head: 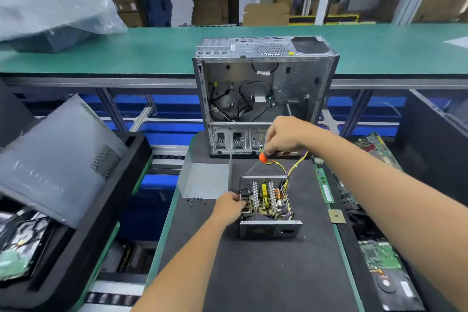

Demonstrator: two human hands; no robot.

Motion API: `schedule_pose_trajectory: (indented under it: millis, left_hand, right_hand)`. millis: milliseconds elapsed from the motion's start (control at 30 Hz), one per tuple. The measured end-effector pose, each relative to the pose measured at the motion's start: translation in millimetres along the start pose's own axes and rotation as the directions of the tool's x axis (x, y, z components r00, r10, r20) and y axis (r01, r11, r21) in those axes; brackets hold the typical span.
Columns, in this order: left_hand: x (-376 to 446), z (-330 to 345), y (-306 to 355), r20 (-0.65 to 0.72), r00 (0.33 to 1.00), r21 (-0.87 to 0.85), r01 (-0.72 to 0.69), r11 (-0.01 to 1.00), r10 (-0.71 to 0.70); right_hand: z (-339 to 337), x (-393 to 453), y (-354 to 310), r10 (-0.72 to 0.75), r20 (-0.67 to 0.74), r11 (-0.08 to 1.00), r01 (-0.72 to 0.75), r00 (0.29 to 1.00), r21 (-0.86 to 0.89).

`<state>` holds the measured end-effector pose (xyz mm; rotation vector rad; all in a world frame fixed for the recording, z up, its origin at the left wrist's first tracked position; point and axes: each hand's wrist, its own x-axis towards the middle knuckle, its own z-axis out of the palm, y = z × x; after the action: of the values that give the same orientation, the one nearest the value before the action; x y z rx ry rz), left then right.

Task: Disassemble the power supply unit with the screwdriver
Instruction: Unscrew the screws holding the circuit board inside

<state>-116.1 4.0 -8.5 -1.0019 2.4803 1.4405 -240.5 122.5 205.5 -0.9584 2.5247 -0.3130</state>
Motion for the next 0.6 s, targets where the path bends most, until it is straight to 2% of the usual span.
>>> schedule_pose_trajectory:
  millis: [133, 600]
  left_hand:
    - [4.3, 3.5, -7.6, 0.027, 1.0, -0.085, 0.004, 0.996, -0.002]
    - [10.1, 13.1, -29.5, 0.145, 0.986, -0.35, -0.02, 0.937, 0.076]
  right_hand:
    - [22.9, 19.1, -17.7, -0.037, 0.011, 0.994, 0.037, 0.999, -0.106]
    - [69.1, 62.1, -33.8, -0.069, 0.139, 0.957, 0.105, 0.988, -0.272]
